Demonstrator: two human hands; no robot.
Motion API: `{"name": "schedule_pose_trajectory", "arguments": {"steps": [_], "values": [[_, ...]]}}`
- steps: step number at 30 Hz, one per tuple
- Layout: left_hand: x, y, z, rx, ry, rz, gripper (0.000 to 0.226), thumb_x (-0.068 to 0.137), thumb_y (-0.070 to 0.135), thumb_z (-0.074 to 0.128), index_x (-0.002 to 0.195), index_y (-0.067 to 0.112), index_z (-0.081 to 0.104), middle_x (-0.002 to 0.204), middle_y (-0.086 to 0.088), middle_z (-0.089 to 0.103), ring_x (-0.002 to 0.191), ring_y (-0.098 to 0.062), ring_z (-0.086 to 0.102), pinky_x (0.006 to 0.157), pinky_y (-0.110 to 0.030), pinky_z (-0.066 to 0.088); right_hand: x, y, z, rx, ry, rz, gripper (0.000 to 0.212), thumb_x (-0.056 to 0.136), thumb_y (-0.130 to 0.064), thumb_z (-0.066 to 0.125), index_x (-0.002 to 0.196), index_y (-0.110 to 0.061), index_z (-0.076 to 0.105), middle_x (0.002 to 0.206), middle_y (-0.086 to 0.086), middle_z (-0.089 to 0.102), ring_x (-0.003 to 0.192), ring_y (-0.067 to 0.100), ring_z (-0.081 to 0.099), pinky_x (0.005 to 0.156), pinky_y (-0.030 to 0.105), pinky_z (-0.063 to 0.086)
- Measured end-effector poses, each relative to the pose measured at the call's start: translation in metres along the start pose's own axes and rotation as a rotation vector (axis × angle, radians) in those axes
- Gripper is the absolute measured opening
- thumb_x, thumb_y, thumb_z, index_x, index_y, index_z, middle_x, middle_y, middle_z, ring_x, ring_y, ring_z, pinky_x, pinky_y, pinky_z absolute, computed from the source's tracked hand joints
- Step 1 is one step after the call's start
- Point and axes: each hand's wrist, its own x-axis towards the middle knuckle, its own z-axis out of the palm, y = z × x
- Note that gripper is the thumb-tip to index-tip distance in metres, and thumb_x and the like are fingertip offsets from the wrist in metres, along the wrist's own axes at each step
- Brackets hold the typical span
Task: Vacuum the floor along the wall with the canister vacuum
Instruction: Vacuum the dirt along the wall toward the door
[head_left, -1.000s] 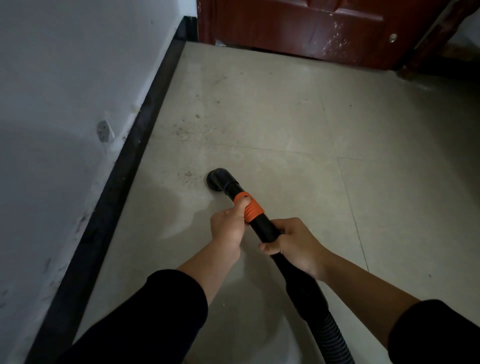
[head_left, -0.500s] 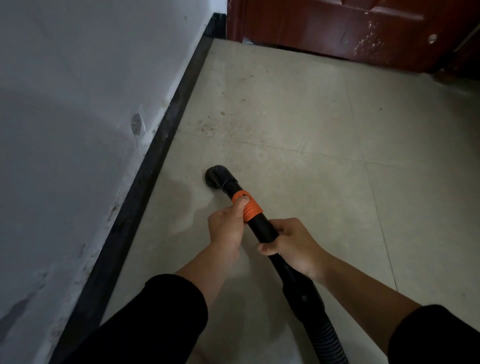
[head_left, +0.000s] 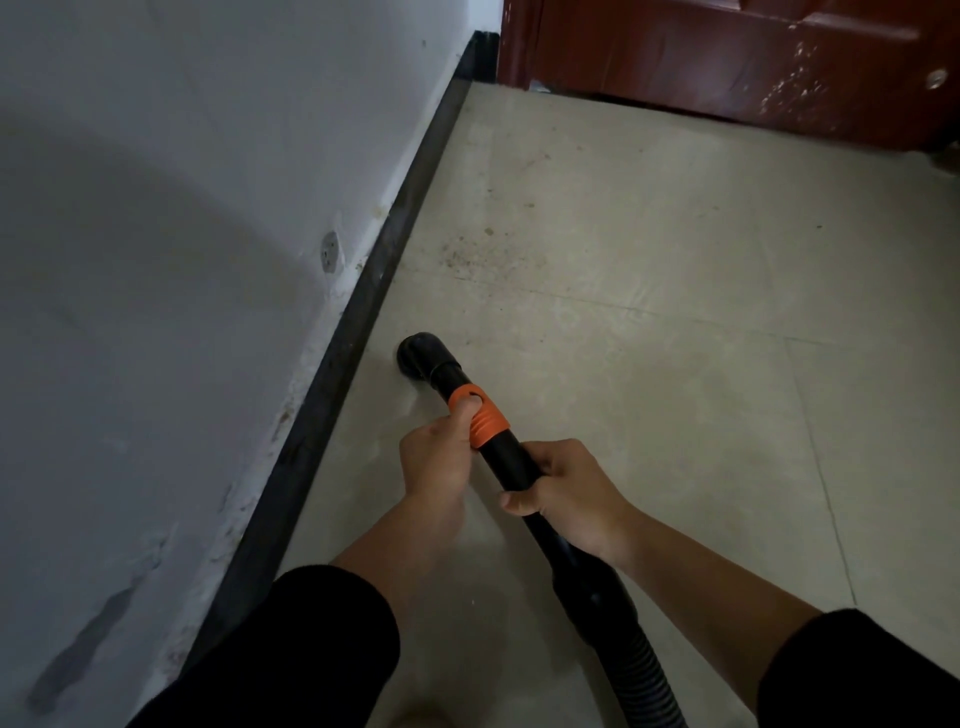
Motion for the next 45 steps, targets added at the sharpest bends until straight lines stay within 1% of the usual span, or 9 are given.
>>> {"name": "schedule_pose_trajectory", "arguments": {"steps": [6,10,14,19,23,26,30,38,45], "values": [[0.005,0.006,-0.011,-0.001,0.017,0.023,0.03,0.085,0.033,0.069,0.066,0.012,0.061,0.075,-0.007,0.062,0.081,-0.021,0.062,0.085,-0.035,0.049,0.008,-0.008,0.011,0.005,-0.016,-0.005,0.018,0.074,-0.003,0.071,0.091,0.0,0.068,0.067,0.006,0.056,0.059,0.017,0.054,0.063,0.029,0.042],[0.008,0.011,-0.014,0.021,0.032,0.024,0.032,0.086,0.035,0.068,0.065,0.013,0.059,0.072,-0.005,0.06,0.074,-0.018,0.059,0.075,-0.029,0.047,0.011,-0.015,0.015,0.015,-0.027,-0.009,0.016,0.075,-0.003,0.071,0.091,-0.002,0.069,0.067,0.006,0.057,0.06,0.017,0.055,0.064,0.029,0.043],[0.016,0.014,-0.019,0.034,0.063,0.034,0.032,0.085,0.037,0.069,0.065,0.014,0.062,0.072,-0.004,0.062,0.078,-0.02,0.062,0.078,-0.034,0.049,0.017,-0.019,0.022,0.029,-0.023,-0.002,0.011,0.072,-0.002,0.071,0.08,-0.008,0.067,0.063,0.004,0.057,0.055,0.015,0.054,0.06,0.029,0.042],[0.022,0.016,-0.023,0.015,0.096,0.041,0.032,0.086,0.037,0.069,0.066,0.013,0.059,0.073,-0.004,0.061,0.077,-0.02,0.061,0.073,-0.031,0.049,0.025,-0.02,0.029,0.036,-0.017,0.001,0.016,0.071,-0.003,0.072,0.087,-0.003,0.069,0.063,0.003,0.057,0.056,0.016,0.055,0.061,0.03,0.043],[0.03,0.015,-0.026,0.007,0.085,0.045,0.03,0.086,0.036,0.069,0.067,0.014,0.059,0.075,-0.005,0.061,0.082,-0.022,0.063,0.08,-0.036,0.052,0.026,-0.025,0.033,0.016,-0.021,0.004,0.02,0.067,-0.01,0.072,0.087,-0.006,0.069,0.065,0.004,0.058,0.057,0.017,0.055,0.061,0.032,0.044],[0.037,0.016,-0.026,-0.016,0.079,0.033,0.03,0.083,0.034,0.07,0.065,0.014,0.058,0.076,-0.007,0.061,0.082,-0.024,0.061,0.088,-0.044,0.052,0.027,-0.03,0.036,0.016,-0.013,0.004,0.012,0.071,-0.006,0.071,0.081,-0.009,0.065,0.064,0.003,0.055,0.053,0.015,0.052,0.056,0.028,0.041],[0.042,0.016,-0.027,-0.046,0.066,0.001,0.026,0.081,0.036,0.07,0.072,0.012,0.063,0.085,-0.01,0.064,0.087,-0.024,0.063,0.092,-0.046,0.051,0.025,-0.032,0.038,-0.055,0.012,-0.028,0.014,0.075,-0.007,0.071,0.088,-0.005,0.065,0.065,0.002,0.053,0.053,0.014,0.05,0.05,0.022,0.038],[0.037,0.014,-0.016,-0.022,-0.031,-0.021,0.052,0.051,0.053,0.065,0.081,0.011,0.068,0.098,-0.017,0.07,0.098,-0.03,0.066,0.096,-0.048,0.051,0.019,-0.024,0.029,-0.141,0.068,-0.033,0.013,0.076,-0.008,0.07,0.085,-0.01,0.06,0.068,0.002,0.055,0.057,0.017,0.053,0.052,0.025,0.041],[0.031,0.008,0.003,0.002,-0.077,-0.03,0.054,0.046,0.055,0.067,0.077,0.011,0.065,0.082,-0.01,0.066,0.08,-0.023,0.062,0.09,-0.046,0.052,0.009,-0.018,0.009,-0.136,0.076,-0.015,0.017,0.077,-0.008,0.071,0.077,-0.015,0.055,0.065,-0.001,0.052,0.055,0.014,0.05,0.052,0.024,0.038]]}}
